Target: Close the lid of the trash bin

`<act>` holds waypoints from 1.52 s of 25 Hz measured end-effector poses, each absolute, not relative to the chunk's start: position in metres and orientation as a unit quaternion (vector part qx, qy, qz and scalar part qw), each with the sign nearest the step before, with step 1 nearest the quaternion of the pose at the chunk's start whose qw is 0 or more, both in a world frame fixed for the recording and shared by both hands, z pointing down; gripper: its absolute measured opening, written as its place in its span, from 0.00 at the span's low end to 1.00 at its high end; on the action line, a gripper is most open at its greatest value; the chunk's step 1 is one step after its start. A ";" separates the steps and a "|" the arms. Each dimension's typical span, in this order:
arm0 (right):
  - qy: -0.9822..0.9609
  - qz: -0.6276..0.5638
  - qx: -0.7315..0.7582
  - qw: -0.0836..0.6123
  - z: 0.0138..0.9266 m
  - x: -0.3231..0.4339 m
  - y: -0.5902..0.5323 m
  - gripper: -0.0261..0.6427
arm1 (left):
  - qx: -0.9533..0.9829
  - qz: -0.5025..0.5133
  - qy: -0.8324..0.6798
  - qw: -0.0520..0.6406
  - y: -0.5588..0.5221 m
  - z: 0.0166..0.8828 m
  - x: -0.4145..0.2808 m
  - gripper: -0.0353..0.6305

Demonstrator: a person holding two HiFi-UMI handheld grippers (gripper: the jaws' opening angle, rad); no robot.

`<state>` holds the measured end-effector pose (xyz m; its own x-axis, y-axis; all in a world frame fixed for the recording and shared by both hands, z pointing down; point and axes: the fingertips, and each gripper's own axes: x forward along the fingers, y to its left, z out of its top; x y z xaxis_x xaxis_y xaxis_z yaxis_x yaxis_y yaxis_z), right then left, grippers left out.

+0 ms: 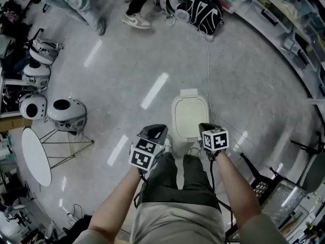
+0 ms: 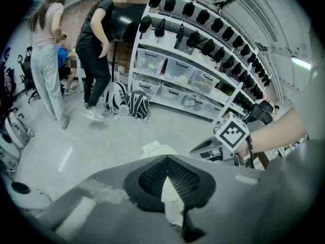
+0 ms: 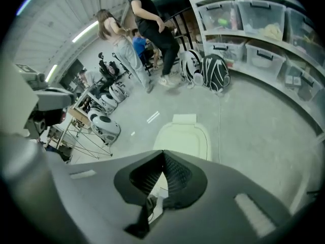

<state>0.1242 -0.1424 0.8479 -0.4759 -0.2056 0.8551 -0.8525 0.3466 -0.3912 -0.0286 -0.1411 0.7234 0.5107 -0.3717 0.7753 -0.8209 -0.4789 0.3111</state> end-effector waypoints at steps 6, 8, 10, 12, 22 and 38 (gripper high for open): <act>-0.794 0.371 0.383 0.292 0.704 0.125 -0.189 0.04 | 0.828 0.288 -0.391 0.278 -0.187 0.622 -0.024 0.06; -0.812 0.344 0.393 0.260 0.648 0.126 -0.200 0.04 | 0.838 0.275 -0.399 0.249 -0.196 0.584 -0.024 0.06; -0.829 0.311 0.404 0.228 0.593 0.128 -0.211 0.04 | 0.847 0.260 -0.409 0.216 -0.209 0.546 -0.027 0.06; -0.844 0.278 0.413 0.201 0.540 0.131 -0.216 0.04 | 0.856 0.246 -0.415 0.187 -0.217 0.506 -0.029 0.06; -0.893 0.133 0.422 0.084 0.318 0.131 -0.182 0.04 | 0.878 0.163 -0.446 0.067 -0.210 0.334 -0.032 0.06; -0.924 0.022 0.382 -0.007 0.177 0.108 -0.113 0.04 | 0.873 0.079 -0.481 -0.010 -0.137 0.226 -0.038 0.06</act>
